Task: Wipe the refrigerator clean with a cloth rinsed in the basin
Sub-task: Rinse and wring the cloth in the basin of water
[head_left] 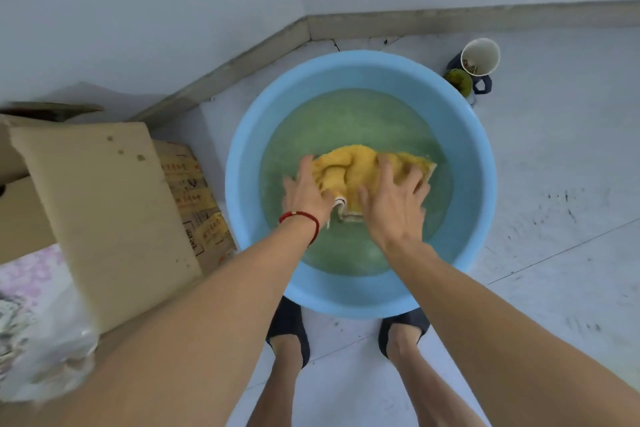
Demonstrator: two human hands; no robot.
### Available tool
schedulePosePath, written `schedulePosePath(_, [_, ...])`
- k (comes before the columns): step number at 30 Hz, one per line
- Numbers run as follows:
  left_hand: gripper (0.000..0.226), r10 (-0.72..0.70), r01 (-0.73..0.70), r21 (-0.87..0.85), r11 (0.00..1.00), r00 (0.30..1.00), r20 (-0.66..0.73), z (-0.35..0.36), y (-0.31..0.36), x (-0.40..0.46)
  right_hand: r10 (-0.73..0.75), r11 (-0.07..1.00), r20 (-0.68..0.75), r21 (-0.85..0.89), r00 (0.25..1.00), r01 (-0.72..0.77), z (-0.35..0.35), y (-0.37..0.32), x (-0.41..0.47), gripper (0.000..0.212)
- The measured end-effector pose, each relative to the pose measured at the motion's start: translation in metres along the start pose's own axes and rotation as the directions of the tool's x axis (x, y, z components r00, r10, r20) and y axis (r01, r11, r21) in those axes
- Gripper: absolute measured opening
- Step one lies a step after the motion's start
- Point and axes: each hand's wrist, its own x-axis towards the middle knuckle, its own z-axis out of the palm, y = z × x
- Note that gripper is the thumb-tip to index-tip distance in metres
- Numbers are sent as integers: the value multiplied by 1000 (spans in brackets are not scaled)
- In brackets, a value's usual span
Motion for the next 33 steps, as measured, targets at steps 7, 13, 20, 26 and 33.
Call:
schedulePosePath(7, [68, -26, 64, 219, 974, 985, -171, 8, -13, 13, -67, 966, -71, -252, 995, 47, 0, 32, 21, 52])
schedulePosePath(13, [81, -226, 254, -474, 843, 967, 117, 28, -8, 11, 191, 649, 215, 704, 958, -288, 18, -21, 7, 38])
schedulePosePath(20, [14, -119, 196, -559, 805, 978, 171, 31, 1, 18, 58, 890, 145, 441, 988, -117, 21, -38, 32, 48])
schedulePosePath(26, [37, -275, 238, -282, 929, 956, -98, 3, -18, 19, -230, 908, -72, -375, 971, 187, -5, -6, 54, 54])
schedulePosePath(33, [76, -356, 342, -448, 826, 933, 56, 29, 1, 33, 99, 928, 4, 362, 995, -94, 31, -30, 30, 38])
